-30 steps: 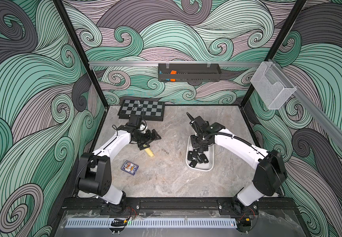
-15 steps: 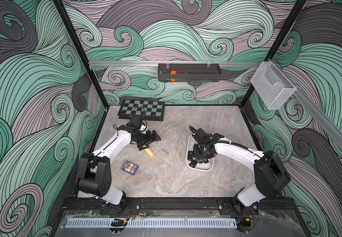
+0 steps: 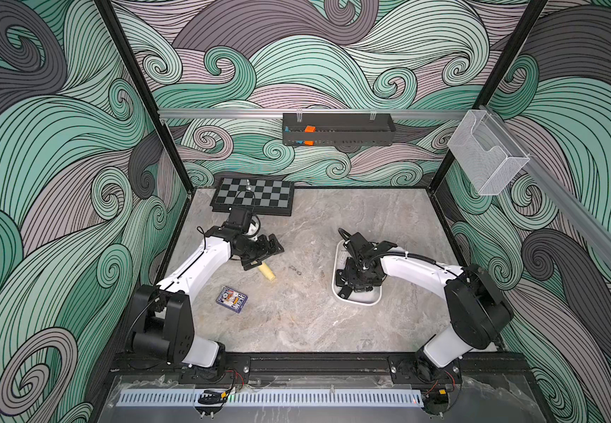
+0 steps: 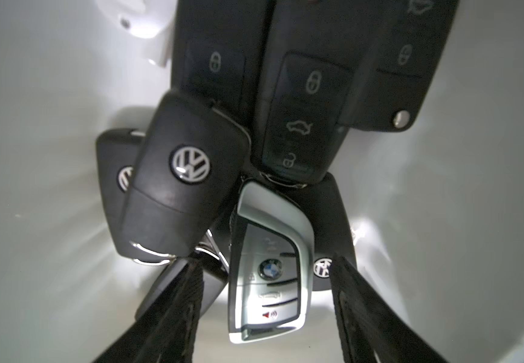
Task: Place the car key into the storage box
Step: Place the car key in the storage box.
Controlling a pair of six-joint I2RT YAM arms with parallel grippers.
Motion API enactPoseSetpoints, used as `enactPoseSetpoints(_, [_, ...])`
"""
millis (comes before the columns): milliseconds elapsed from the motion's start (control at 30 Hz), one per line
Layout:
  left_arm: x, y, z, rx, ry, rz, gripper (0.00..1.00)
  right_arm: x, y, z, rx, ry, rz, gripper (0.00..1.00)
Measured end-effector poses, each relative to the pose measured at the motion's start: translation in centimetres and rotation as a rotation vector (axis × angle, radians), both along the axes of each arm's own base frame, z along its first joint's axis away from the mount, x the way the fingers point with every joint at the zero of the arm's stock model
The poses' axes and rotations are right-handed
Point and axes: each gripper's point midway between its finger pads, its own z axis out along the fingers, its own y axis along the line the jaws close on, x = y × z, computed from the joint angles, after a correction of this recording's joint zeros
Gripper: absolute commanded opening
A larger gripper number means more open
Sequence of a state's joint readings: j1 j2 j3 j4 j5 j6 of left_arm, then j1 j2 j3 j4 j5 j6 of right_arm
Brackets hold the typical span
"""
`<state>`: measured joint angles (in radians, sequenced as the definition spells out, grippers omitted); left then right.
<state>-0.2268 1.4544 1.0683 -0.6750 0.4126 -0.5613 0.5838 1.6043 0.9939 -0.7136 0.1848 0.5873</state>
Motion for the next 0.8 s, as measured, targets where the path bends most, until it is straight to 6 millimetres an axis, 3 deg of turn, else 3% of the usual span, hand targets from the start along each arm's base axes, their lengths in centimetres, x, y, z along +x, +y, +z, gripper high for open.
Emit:
enactPoseSetpoints(167, [0.4, 2.0, 0.1, 0.11, -0.046, 0.029, 0.96, 3.3, -0.6, 3.5, 0.023, -0.14, 0.034, 0.95])
enactPoseSetpoints(333, [1.4, 5.3, 1.1, 0.257, -0.14, 0.068, 0.96, 8.0, -4.1, 6.2, 0.027, -0.355, 0.022, 0.99])
enactPoseSetpoints(467, [2.8, 8.1, 2.3, 0.431, -0.293, 0.063, 0.98, 9.0, -7.9, 4.9, -0.044, -0.461, 0.013, 0.99])
enactPoseSetpoints(567, [3.0, 10.7, 2.1, 0.59, -0.388, 0.051, 0.99, 9.2, -10.0, 3.8, -0.082, -0.478, 0.003, 0.99])
enactPoseSetpoints(700, [2.8, 14.0, -0.7, 0.759, -0.404, 0.022, 0.99, 10.1, -12.0, 4.0, -0.135, -0.57, 0.006, 0.99])
enactPoseSetpoints(800, [3.1, 16.1, -3.0, 0.822, -0.379, 0.037, 0.99, 9.9, -13.5, 3.1, -0.132, -0.655, -0.018, 0.99])
